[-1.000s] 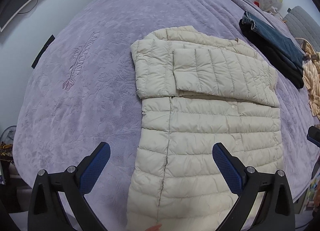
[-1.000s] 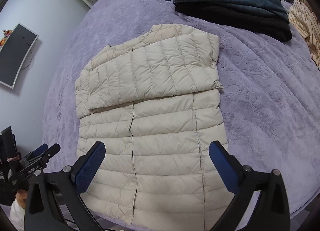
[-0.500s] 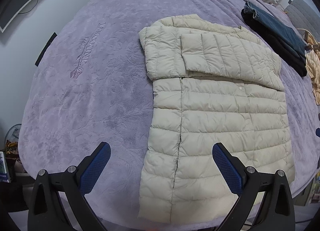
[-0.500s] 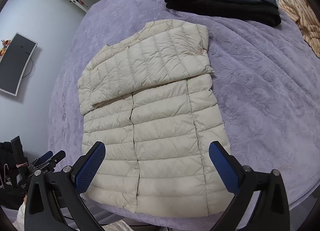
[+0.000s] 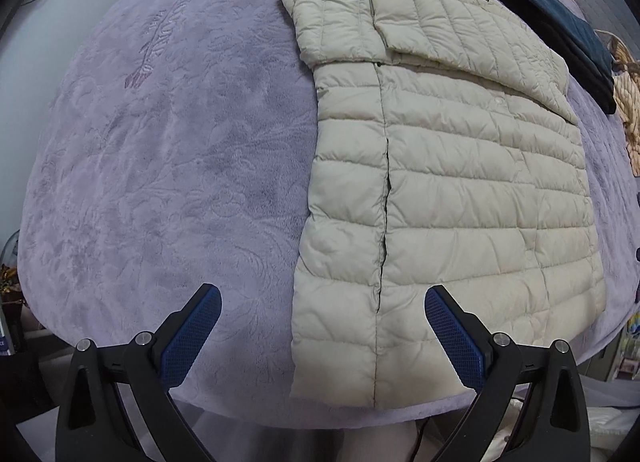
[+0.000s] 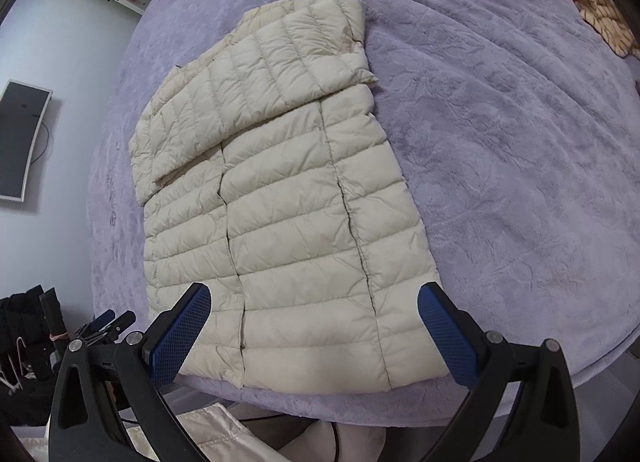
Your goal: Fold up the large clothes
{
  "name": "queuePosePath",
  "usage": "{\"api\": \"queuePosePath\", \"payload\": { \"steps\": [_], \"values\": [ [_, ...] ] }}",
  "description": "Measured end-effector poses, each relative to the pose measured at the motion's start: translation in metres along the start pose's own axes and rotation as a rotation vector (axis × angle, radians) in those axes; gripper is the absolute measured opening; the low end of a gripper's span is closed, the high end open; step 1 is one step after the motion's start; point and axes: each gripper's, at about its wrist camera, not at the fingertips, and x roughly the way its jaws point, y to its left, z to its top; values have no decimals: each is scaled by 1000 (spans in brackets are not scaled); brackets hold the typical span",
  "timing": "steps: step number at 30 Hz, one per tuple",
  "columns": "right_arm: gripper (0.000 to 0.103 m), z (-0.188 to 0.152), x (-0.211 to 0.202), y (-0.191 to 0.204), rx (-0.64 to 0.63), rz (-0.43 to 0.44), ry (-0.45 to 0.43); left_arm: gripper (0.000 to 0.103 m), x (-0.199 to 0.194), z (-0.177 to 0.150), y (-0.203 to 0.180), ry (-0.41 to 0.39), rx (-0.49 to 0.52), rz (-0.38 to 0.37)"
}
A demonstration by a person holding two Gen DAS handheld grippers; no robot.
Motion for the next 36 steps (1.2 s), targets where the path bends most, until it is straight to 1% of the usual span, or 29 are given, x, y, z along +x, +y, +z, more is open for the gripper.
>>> {"api": "queuePosePath", "payload": {
  "steps": [4,9,13,17,19,21,25,29,32,33,34,35,36],
  "values": [
    [103,-9,10,-24,80,9,27,102,13,-6,4,34,-13,-21],
    [103,-21,22,-51,147,16,62,102,26,-16,16,81,-56,-127],
    [103,-33,32,-75,221,47,93,102,38,-27,27,127,-99,-180],
    [103,-45,43,-95,293,86,127,102,51,-37,28,158,-124,-234],
    [103,-51,49,-101,328,125,144,102,55,-39,26,169,-133,-274],
    [103,-58,56,-105,362,177,158,102,59,-39,20,177,-130,-298],
    [103,-67,72,-106,425,253,173,102,65,-36,8,190,-110,-300],
    [103,-68,81,-100,460,332,160,102,66,-30,-2,186,-104,-316],
    [103,-66,86,-95,479,392,151,102,65,-27,-9,188,-101,-312],
    [103,-65,87,-94,484,406,152,99,65,-26,-9,186,-100,-310],
    [103,-65,88,-92,488,419,151,94,63,-28,-7,182,-99,-311],
    [103,-66,88,-91,491,429,151,79,62,-28,-6,182,-100,-307],
    [103,-66,88,-89,494,435,149,69,63,-28,-5,187,-103,-304]
  ]
}}
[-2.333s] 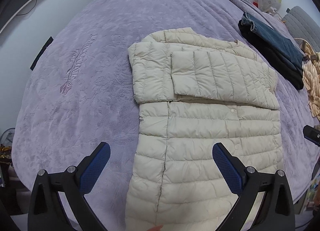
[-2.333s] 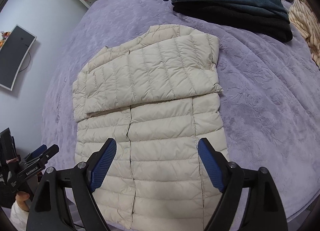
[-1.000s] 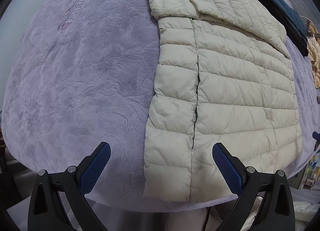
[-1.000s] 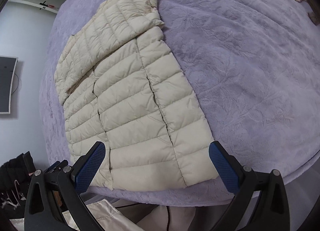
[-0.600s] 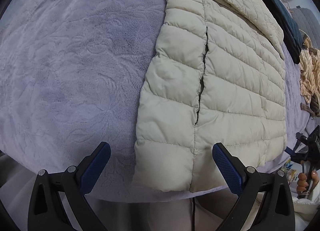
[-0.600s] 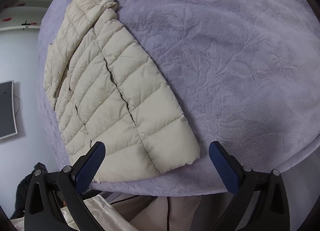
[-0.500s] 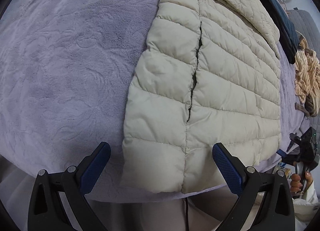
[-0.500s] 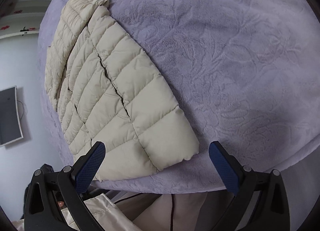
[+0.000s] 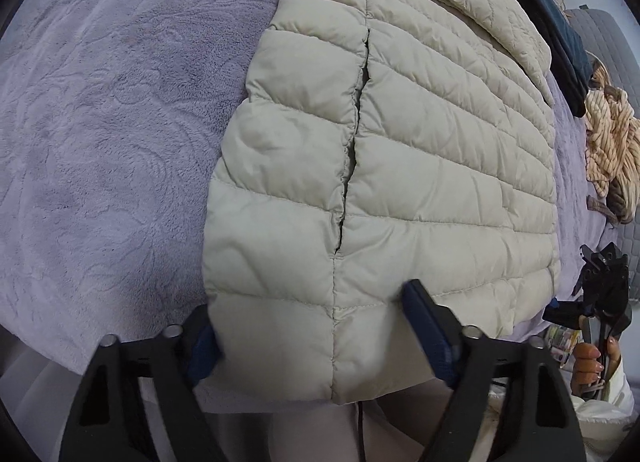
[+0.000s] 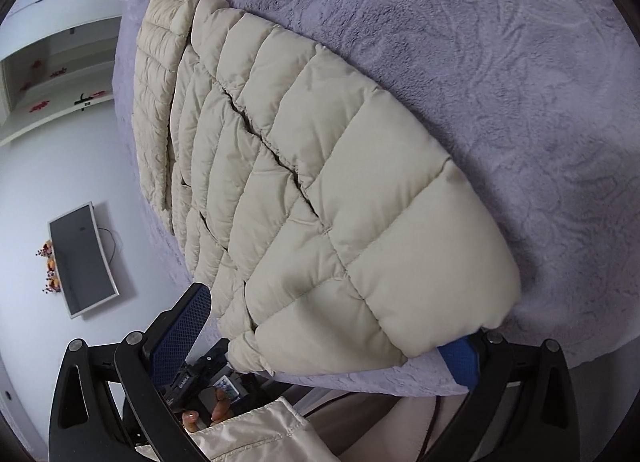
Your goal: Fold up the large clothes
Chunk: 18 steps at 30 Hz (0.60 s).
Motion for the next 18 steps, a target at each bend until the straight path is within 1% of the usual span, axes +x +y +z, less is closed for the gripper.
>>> {"api": "queuePosePath", "payload": {
  "steps": [1,2,3,4,5,6,7,8,9,12,18],
  "values": [
    [103,-1,-1,0,3,2,-4,63,-2,-1,2,-2,-6,-6],
    [101,-3,-1,0,9,4,-10,50,-3,-1,4,-6,-11,-19],
    [99,-4,-2,-1,16,11,-15,41,-5,-1,7,-7,-17,-29],
    [89,-6,-4,-2,23,16,-17,37,-7,-1,9,-8,-21,-37],
    [73,-7,-4,-3,30,13,-17,29,-9,-1,11,-11,-20,-48],
    [63,-7,-3,-6,36,5,-16,22,-10,-2,12,-13,-17,-59],
    [44,-7,-3,-7,40,2,-13,21,-12,-1,12,-14,-11,-70],
    [24,-7,-2,-7,39,1,-12,18,-14,-1,12,-15,-5,-80],
    [17,-8,-3,-6,30,0,-16,14,-16,-2,14,-15,1,-95],
    [12,-10,-8,8,-29,14,-31,12,-27,-1,13,-26,8,-149],
    [10,-8,-23,41,-121,103,-37,12,-61,7,11,-82,-10,-273]
  ]
}}
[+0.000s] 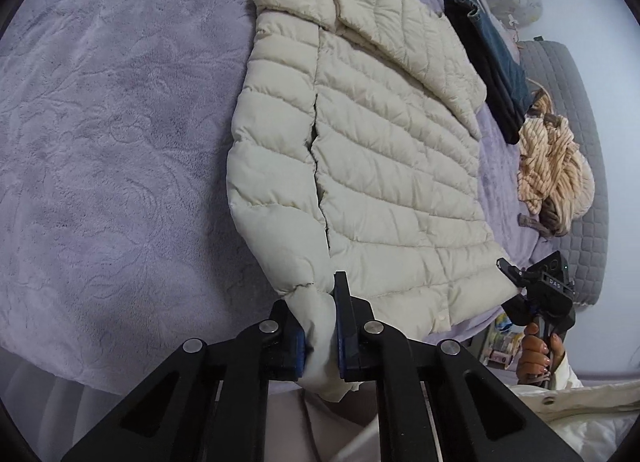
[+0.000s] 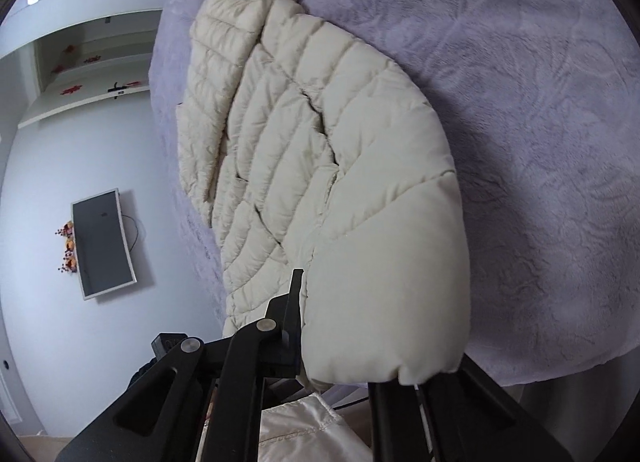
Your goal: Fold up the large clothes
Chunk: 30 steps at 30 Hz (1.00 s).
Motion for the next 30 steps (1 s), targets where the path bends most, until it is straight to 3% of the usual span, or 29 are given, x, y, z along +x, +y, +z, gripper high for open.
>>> {"api": "queuePosePath", "payload": {
  "steps": [8,16,23,30],
  "values": [
    [10,16,-14,57,-110,100,-31,12,-51,33,-14,-140,-16,-112],
    [10,51,-22,121,-239,159,-68,12,-88,87,-36,-283,21,-157],
    [10,109,-7,168,-302,161,-83,12,-86,149,-41,-356,21,-131],
    [10,173,28,192,-330,113,-83,12,-62,211,-36,-355,13,-91]
  ]
}}
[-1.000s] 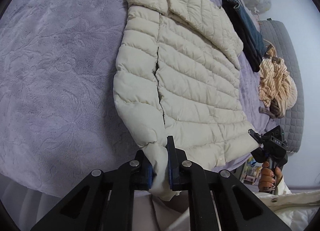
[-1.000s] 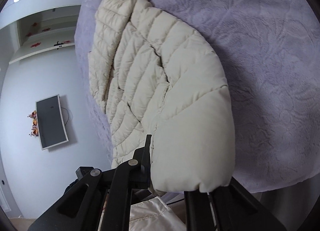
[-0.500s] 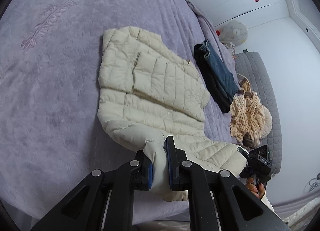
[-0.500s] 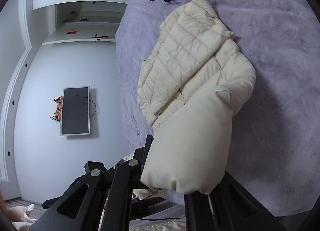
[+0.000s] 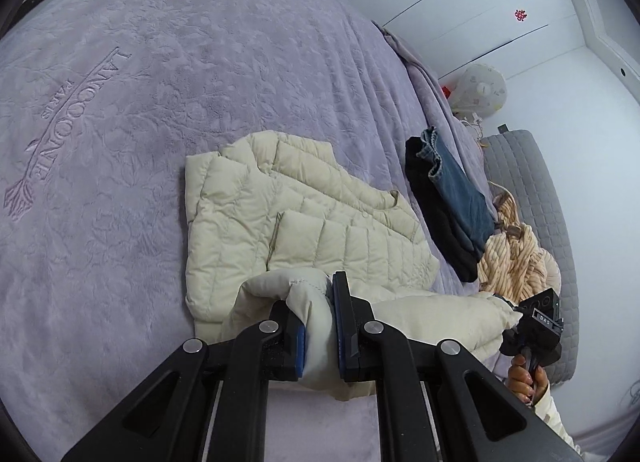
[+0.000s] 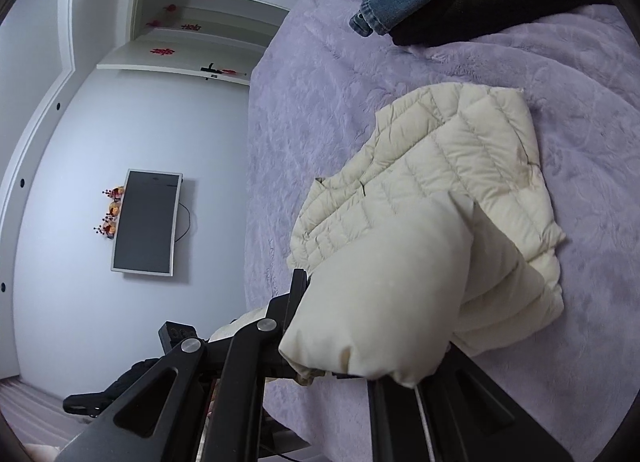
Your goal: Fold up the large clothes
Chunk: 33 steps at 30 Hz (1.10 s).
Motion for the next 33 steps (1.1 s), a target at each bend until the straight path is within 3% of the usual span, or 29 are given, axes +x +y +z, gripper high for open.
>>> {"api": "queuePosePath", "payload": {
  "steps": [9,16,20,24,25,26,27,28,29,31,33],
  "values": [
    [10,58,58,-36,35,-82,13,12,67,40,17,27,26,106],
    [10,78,94,-71,84,-121,1,13,112,51,28,54,65,192],
    [10,82,103,-75,88,-140,-4,13,118,55,27,71,51,233],
    [11,84,100,-61,46,-162,-16,14,105,55,9,48,124,292],
    [12,85,99,-58,35,-167,-17,17,101,54,4,37,149,305],
    [13,85,97,-54,28,-174,-18,30,97,53,0,25,173,319],
    [15,85,96,-52,23,-178,-18,57,92,51,-4,2,198,338],
    [23,85,94,-51,19,-180,-18,73,86,49,-9,-31,221,369],
    [40,85,92,-49,15,-180,-22,90,79,47,-13,-72,242,402],
    [64,84,87,-47,10,-181,-35,91,71,44,-16,-102,263,414],
    [64,84,83,-45,8,-184,-46,91,68,44,-16,-111,256,447]
  ]
}}
